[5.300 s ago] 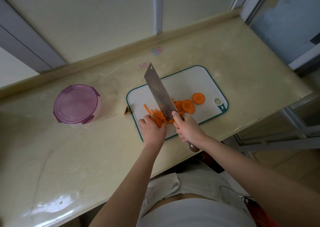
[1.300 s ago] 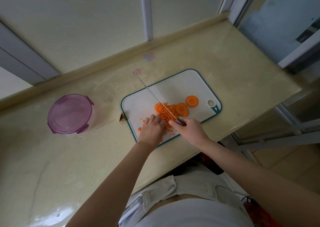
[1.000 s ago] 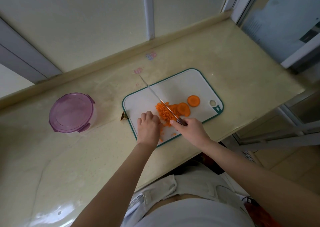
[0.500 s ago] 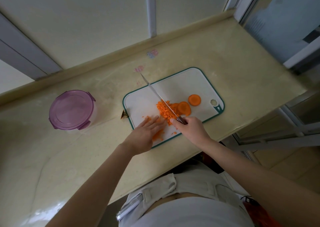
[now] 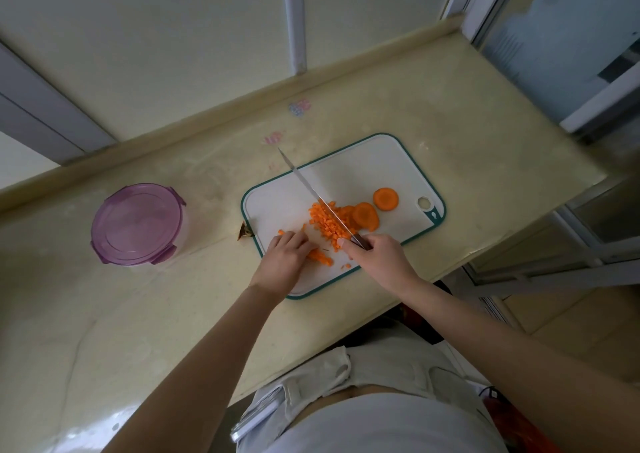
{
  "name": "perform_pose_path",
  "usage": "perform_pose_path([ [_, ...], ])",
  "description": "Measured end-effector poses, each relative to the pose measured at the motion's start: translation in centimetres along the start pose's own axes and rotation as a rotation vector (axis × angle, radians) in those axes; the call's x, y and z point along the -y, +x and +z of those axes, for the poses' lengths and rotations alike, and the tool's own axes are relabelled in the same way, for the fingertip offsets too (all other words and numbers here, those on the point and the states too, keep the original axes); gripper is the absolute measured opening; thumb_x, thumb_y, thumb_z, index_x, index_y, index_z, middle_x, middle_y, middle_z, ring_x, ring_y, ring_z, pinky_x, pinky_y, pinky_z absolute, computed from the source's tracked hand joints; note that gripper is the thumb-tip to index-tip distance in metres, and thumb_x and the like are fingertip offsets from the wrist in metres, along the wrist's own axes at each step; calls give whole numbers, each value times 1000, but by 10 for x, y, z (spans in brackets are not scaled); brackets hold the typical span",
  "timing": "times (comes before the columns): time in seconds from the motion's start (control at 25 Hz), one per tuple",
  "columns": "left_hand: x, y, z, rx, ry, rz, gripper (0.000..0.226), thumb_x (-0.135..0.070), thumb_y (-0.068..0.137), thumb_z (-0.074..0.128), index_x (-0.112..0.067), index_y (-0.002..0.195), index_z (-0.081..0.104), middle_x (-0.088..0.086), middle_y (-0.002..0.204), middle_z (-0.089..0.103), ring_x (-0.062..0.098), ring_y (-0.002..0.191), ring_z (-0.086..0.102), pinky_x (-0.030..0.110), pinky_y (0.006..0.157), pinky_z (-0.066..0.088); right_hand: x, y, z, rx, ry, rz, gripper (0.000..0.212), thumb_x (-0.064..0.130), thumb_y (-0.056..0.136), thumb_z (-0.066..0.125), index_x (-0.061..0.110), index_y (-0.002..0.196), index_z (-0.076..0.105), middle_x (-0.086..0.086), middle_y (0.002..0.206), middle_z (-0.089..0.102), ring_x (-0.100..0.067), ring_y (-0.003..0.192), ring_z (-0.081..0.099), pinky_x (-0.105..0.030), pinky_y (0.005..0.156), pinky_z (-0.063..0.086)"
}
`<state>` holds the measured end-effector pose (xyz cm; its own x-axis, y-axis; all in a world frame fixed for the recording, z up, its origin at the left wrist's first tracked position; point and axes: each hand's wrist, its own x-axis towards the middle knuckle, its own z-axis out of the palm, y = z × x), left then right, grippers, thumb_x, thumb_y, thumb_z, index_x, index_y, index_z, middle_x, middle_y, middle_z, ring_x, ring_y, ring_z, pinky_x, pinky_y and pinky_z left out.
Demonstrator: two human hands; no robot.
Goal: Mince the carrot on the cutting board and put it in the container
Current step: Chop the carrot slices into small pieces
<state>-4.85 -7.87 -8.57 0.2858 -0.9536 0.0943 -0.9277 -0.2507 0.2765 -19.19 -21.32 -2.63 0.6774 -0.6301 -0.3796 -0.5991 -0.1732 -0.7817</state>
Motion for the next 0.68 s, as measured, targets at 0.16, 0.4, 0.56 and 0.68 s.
perform_pose_path([
  [0.16,-14,-1,-2,0,10,-116,40,-1,60,74,-13,98,68,4,89,60,29,84,59,39,80,49,1,0,1,27,11,1,38,39,88,63,6,69,65,-8,59,59,-12,55,51,-26,57,38],
  [0.4,-9,-5,-1,22,-33,-119,34,-24,74,75,-10,104,66,7,98,62,30,98,60,46,94,48,1,-3,4,43,80,74,37,40,90,59,16,63,60,11,42,48,-1,38,44,-18,47,34],
  [0.56,-11,0,5,-71,-79,-177,26,-3,64,80,-8,86,69,8,80,60,27,71,57,34,65,51,-1,-9,9,76,148,123,40,42,91,56,16,60,55,5,48,44,-9,41,40,-21,46,31],
  [0.68,-19,2,7,-99,-89,-281,22,-1,62,79,-8,77,65,8,74,55,29,67,52,35,61,47,-2,-13,15,89,131,141,41,42,92,54,15,61,51,5,47,41,-9,40,38,-23,46,31],
])
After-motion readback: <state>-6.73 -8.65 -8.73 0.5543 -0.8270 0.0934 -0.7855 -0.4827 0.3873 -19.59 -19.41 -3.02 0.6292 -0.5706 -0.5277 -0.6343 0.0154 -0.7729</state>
